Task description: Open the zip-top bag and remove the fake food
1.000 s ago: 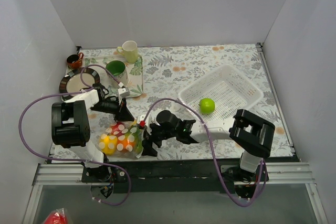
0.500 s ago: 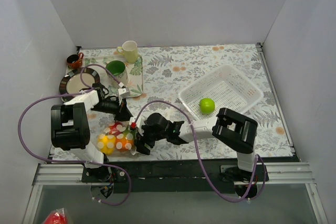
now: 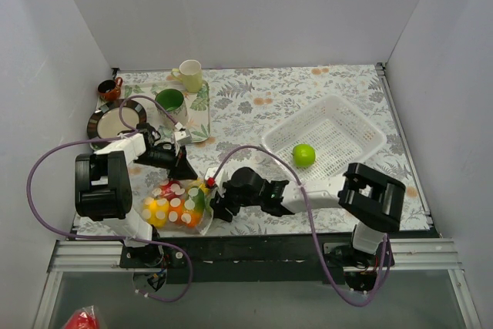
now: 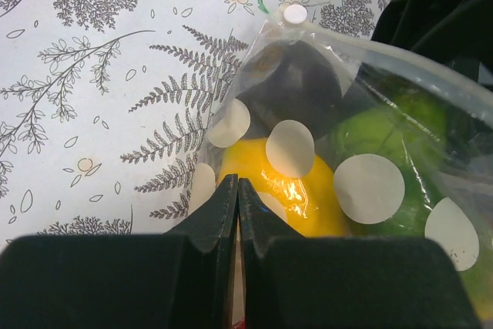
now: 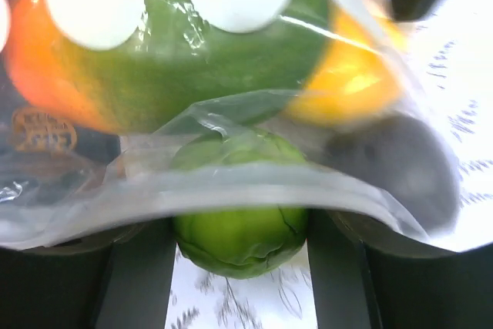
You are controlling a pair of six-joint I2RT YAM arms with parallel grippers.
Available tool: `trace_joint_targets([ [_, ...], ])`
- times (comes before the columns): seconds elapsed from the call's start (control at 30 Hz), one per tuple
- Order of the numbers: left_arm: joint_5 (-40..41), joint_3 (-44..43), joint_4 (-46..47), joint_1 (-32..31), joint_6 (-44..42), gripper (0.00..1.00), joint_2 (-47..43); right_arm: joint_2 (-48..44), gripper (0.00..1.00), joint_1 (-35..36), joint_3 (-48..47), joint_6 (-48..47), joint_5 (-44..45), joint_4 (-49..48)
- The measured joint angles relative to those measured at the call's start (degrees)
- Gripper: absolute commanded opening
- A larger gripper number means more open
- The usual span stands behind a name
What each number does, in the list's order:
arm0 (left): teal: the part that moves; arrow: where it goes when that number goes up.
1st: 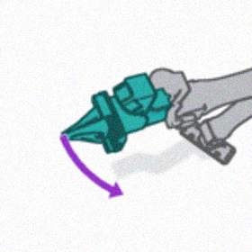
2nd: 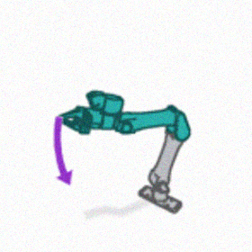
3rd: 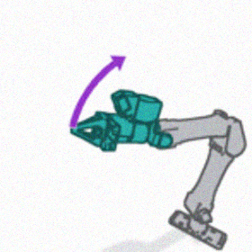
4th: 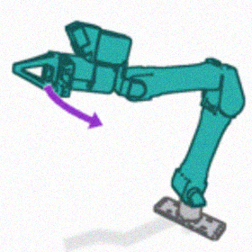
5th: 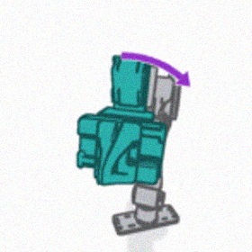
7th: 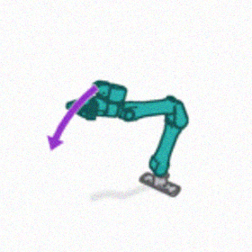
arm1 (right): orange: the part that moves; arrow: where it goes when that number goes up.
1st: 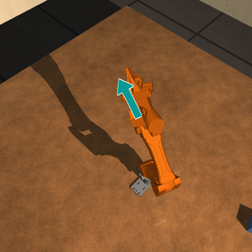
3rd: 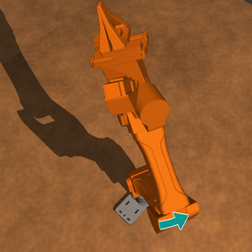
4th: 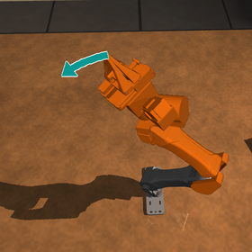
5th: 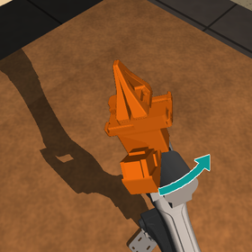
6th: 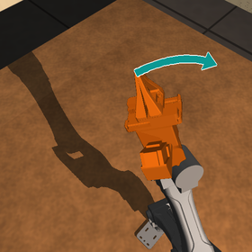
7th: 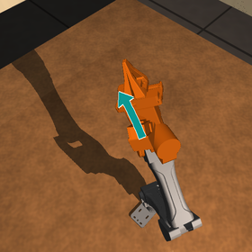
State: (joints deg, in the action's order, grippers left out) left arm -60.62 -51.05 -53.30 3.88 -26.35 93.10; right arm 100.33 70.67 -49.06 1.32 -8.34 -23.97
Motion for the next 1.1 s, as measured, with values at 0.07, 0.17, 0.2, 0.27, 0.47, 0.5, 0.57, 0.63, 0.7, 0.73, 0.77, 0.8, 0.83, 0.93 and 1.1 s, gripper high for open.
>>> trace_joint_targets([
  [0.07,0.2,0.0,0.0,0.0,0.1,0.0,0.2,-4.1,0.15,0.0,2.9,0.0,2.2,0.1],
  [0.17,0.7,0.0,0.2,0.0,0.3,0.0,0.2,-10.2,0.14,-0.1,6.6,0.0,5.5,0.8],
  [0.2,0.9,0.0,0.2,0.0,0.5,0.0,0.2,-12.9,0.13,-0.1,8.1,0.0,7.3,1.1],
  [0.27,1.2,-0.2,0.2,0.0,0.7,0.0,0.5,-18.0,0.07,-0.2,10.5,-0.1,10.8,2.5],
  [0.47,1.1,-1.0,0.6,0.0,1.8,0.0,1.4,-33.7,0.01,-7.4,15.6,-0.3,21.2,7.3],
  [0.5,1.1,-1.2,0.8,0.0,2.1,0.0,1.4,-36.0,0.01,-10.4,16.1,-0.2,22.8,7.9],
  [0.57,1.0,-1.5,0.9,0.0,2.7,0.0,1.4,-39.4,0.01,-17.0,16.3,0.6,26.6,9.4],
  [0.63,0.7,-1.7,1.1,0.0,3.1,0.0,1.4,-40.9,0.28,-24.2,16.2,2.2,30.2,11.0],
  [0.7,0.4,-2.0,1.1,0.0,3.5,0.0,1.4,-40.5,0.81,-29.7,15.9,3.5,32.0,13.6],
  [0.73,0.2,-2.0,1.1,0.0,3.5,0.0,1.4,-39.6,0.98,-32.1,15.3,4.2,32.5,15.4],
  [0.77,0.0,-2.1,1.1,0.0,3.7,0.0,1.4,-38.4,0.98,-33.6,14.6,4.7,32.9,17.2],
  [0.8,-0.2,-2.1,1.1,0.0,3.8,0.0,1.6,-37.3,0.98,-34.2,14.1,5.3,33.0,18.6],
  [0.83,-0.3,-2.1,1.1,0.0,3.9,0.0,1.7,-36.4,0.98,-34.3,13.6,5.5,32.9,20.0],
  [0.93,-0.6,-2.1,1.1,0.0,4.2,0.0,2.2,-36.0,0.98,-34.1,13.2,5.9,32.9,22.8],
  [1.1,-0.9,-2.1,1.1,0.0,4.3,0.0,2.3,-39.9,0.98,-33.2,13.2,5.0,32.7,24.4],
])
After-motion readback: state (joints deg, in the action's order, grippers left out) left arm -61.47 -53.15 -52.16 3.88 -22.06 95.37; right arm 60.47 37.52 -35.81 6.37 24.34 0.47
